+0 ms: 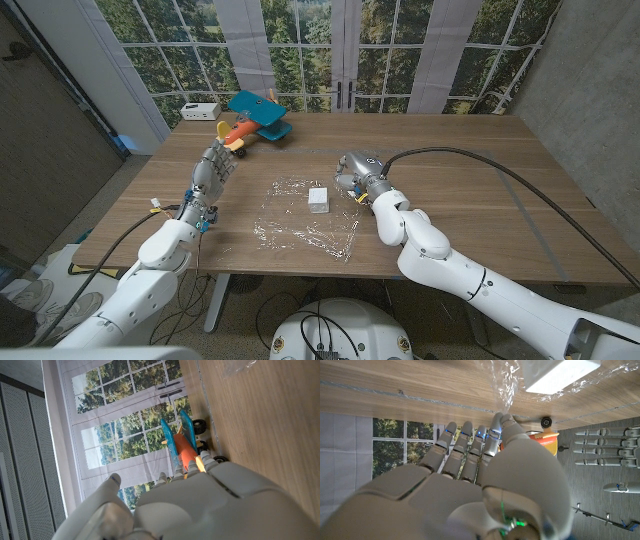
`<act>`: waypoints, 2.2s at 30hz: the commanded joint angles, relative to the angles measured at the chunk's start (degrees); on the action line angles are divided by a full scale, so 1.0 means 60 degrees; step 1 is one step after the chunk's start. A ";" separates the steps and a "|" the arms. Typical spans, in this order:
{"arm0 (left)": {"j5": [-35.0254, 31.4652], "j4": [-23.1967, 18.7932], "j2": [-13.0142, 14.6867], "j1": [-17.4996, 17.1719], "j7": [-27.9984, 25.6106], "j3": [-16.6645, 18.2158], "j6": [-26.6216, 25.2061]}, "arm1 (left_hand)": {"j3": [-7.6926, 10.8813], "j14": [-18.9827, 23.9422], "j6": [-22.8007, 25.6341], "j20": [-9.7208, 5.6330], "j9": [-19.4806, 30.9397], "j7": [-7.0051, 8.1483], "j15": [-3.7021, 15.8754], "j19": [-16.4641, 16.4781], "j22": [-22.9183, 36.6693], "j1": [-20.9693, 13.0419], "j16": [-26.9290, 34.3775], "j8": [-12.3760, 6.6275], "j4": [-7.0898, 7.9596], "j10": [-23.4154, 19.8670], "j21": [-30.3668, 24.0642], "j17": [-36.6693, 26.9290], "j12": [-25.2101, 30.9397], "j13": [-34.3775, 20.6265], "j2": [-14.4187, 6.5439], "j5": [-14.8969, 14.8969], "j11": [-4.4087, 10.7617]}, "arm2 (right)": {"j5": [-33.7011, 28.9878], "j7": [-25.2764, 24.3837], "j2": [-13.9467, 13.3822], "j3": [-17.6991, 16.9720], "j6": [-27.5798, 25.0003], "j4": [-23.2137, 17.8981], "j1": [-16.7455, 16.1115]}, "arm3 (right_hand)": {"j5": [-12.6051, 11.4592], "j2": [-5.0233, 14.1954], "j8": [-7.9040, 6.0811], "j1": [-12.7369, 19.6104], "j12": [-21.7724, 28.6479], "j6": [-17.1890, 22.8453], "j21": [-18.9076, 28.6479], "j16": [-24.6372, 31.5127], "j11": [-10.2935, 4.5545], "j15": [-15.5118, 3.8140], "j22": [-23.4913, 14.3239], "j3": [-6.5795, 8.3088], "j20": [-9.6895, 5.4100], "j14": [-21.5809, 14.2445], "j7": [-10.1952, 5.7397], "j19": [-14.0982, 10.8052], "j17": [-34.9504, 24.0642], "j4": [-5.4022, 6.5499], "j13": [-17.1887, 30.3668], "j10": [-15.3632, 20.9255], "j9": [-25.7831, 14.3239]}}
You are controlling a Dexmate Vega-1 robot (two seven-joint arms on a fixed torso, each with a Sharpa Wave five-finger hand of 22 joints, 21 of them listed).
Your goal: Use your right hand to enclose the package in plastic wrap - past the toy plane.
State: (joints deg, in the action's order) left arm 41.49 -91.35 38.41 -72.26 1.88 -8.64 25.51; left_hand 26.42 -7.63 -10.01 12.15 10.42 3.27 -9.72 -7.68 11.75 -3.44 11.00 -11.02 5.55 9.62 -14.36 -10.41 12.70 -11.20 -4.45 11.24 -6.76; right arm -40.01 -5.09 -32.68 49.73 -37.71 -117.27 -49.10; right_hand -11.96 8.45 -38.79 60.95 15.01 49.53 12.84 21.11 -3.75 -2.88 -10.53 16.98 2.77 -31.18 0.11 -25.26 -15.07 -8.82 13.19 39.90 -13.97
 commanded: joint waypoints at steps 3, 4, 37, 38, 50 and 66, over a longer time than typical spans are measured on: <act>-0.0011 -0.0034 0.0057 -0.0007 -0.0034 0.0018 -0.0056 | -0.0019 0.0010 -0.0451 0.0011 0.0017 0.0058 -0.0038 0.0048 0.0025 -0.0027 -0.0020 0.0011 -0.0027 0.0033 0.0017 -0.0015 -0.0015 -0.0021 0.0042 0.0010 -0.0016 | 0.0616 0.1106 -0.0578 0.0212 0.0928 -0.0074 0.0552 | 0.0051 -0.0007 -0.0057 0.0100 -0.0075 0.0001 -0.0059 -0.0071 -0.0068 -0.1080 -0.0029 -0.0025 0.0006 0.0228 -0.0005 0.0099 -0.0028 0.0065 0.0043 -0.0031 -0.0023; 0.0011 -0.0027 0.0055 -0.0003 -0.0003 0.0018 -0.0048 | -0.0019 0.0013 -0.0453 0.0011 0.0017 0.0048 -0.0036 0.0049 0.0025 -0.0028 -0.0019 0.0011 -0.0028 0.0034 0.0018 -0.0015 -0.0016 -0.0021 0.0041 0.0011 -0.0010 | 0.0557 0.1258 -0.0619 0.0292 0.0969 -0.0045 0.0637 | 0.0057 0.0015 -0.0049 0.0106 -0.0091 -0.0025 -0.0062 -0.0081 -0.0083 -0.1077 -0.0028 -0.0027 0.0002 0.0283 -0.0029 0.0111 -0.0041 0.0074 0.0043 -0.0053 -0.0015; 0.0136 -0.0137 0.0111 -0.0213 0.0004 0.0149 -0.0129 | -0.0006 0.0016 -0.0437 0.0010 0.0018 0.0034 -0.0045 0.0076 0.0026 -0.0047 -0.0022 0.0006 -0.0043 0.0071 0.0019 -0.0015 -0.0042 -0.0023 0.0006 0.0012 -0.0015 | 0.0222 0.4643 -0.0805 0.1070 0.1714 0.0360 0.1784 | 0.0163 -0.0204 0.2565 -0.1913 -0.0726 -0.3049 -0.0355 -0.1244 0.0436 0.0180 -0.0019 -0.1072 0.0879 0.3154 -0.0872 0.2298 0.0052 0.1074 0.0006 -0.3412 0.0568; 0.0123 -0.0142 0.0108 -0.0212 -0.0025 0.0154 -0.0135 | -0.0005 0.0018 -0.0442 0.0010 0.0018 0.0037 -0.0044 0.0075 0.0026 -0.0047 -0.0021 0.0008 -0.0044 0.0074 0.0020 -0.0015 -0.0044 -0.0023 0.0005 0.0012 -0.0016 | 0.0063 0.4694 -0.0826 0.1148 0.1726 0.0380 0.1833 | 0.0179 -0.0191 0.2691 -0.2255 -0.0695 -0.3099 -0.0370 -0.1266 0.0498 0.0258 -0.0025 -0.1189 0.0915 0.3252 -0.0806 0.2491 0.0032 0.1256 0.0003 -0.3518 0.0567; 0.0148 -0.0045 0.0121 -0.0054 0.0058 0.0094 -0.0252 | -0.0002 0.0021 -0.0444 0.0011 0.0018 0.0043 -0.0042 0.0077 0.0027 -0.0054 -0.0022 0.0010 -0.0051 0.0058 0.0023 -0.0015 -0.0041 -0.0023 -0.0002 0.0010 -0.0020 | -0.0630 0.4289 -0.0917 0.1028 0.1794 0.0375 0.1493 | 0.0124 -0.0394 0.3451 -0.4216 -0.0627 -0.3574 -0.0300 -0.1369 0.0688 0.0541 -0.0044 -0.1989 0.1211 0.3733 -0.0683 0.3142 -0.0032 0.2214 -0.0019 -0.4132 0.0525; 0.0180 0.0104 0.0065 0.0148 0.0073 -0.0053 -0.0400 | -0.0007 0.0020 -0.0453 0.0012 0.0018 0.0043 -0.0047 0.0067 0.0029 -0.0052 -0.0024 0.0014 -0.0054 0.0066 0.0033 -0.0017 -0.0047 -0.0025 -0.0001 0.0007 -0.0034 | -0.0938 0.2367 -0.1002 0.0292 0.2393 0.0102 0.0486 | -0.0030 -0.0184 0.4374 -0.2052 -0.0744 -0.4154 -0.0101 -0.1392 0.0247 0.0198 0.0007 -0.0845 0.0969 0.3505 -0.1141 0.2534 0.0318 0.0379 -0.0107 -0.4808 0.0459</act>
State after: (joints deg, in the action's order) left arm 42.51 -91.18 38.90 -72.06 2.37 -8.42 23.83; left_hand 26.29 -7.63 -10.01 12.15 10.42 3.27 -9.72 -7.68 11.75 -3.44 11.01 -11.02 5.42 9.62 -14.36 -10.41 12.43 -11.20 -4.45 11.24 -6.76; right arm -44.59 15.12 -38.24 53.99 -25.69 -115.73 -42.99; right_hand -12.15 8.00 -14.01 48.43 11.20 27.25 12.41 12.85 -2.19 -1.80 -10.38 12.01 8.50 -11.38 -5.74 -9.74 -12.91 -6.12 12.50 13.52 -11.55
